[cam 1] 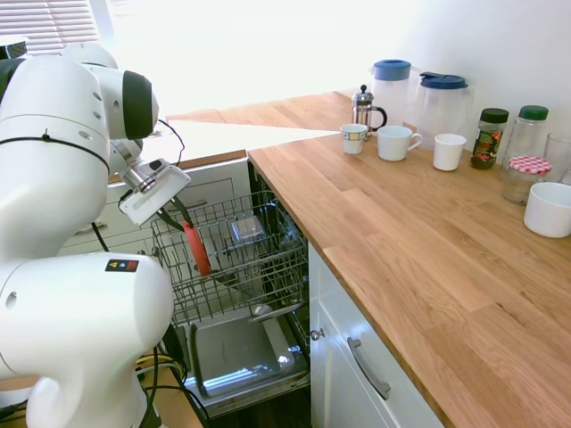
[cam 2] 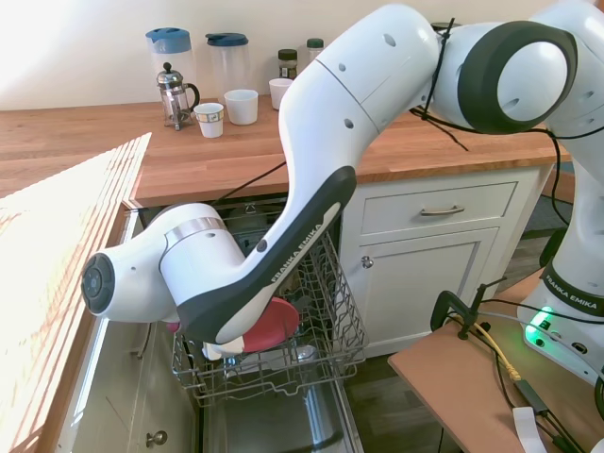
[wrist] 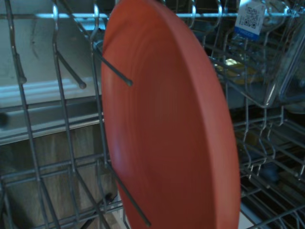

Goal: Put the plate in the dishwasher

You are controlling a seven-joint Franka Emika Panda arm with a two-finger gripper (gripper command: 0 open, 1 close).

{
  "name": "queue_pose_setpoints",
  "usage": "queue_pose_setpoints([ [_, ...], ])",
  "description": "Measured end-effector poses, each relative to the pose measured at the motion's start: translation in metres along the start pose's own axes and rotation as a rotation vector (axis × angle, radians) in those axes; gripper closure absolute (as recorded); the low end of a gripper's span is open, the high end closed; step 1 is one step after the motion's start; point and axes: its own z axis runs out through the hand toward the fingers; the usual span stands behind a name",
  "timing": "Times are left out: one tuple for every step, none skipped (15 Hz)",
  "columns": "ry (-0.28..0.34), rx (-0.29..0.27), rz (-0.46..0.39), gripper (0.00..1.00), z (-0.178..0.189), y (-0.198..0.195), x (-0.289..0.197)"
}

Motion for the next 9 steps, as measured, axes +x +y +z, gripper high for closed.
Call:
queue_pose_setpoints([
  [-0.014, 0.012, 0.001, 0.00, -0.005, 0.004, 0.005],
  [-0.029, 0.024, 0.005, 0.00, -0.010, 0.011, 0.012],
  [-0.046, 0.038, 0.010, 0.00, -0.016, 0.020, 0.020],
  [-0.060, 0.055, 0.018, 0.00, -0.022, 0.032, 0.030],
  [-0.075, 0.075, 0.034, 0.00, -0.030, 0.049, 0.040],
  [-0.089, 0.104, 0.059, 0.00, -0.039, 0.070, 0.053],
  [-0.102, 0.139, 0.086, 0.00, -0.049, 0.096, 0.066],
  [-0.115, 0.182, 0.118, 0.00, -0.058, 0.128, 0.081],
  [-0.131, 0.233, 0.154, 0.00, -0.066, 0.166, 0.097],
])
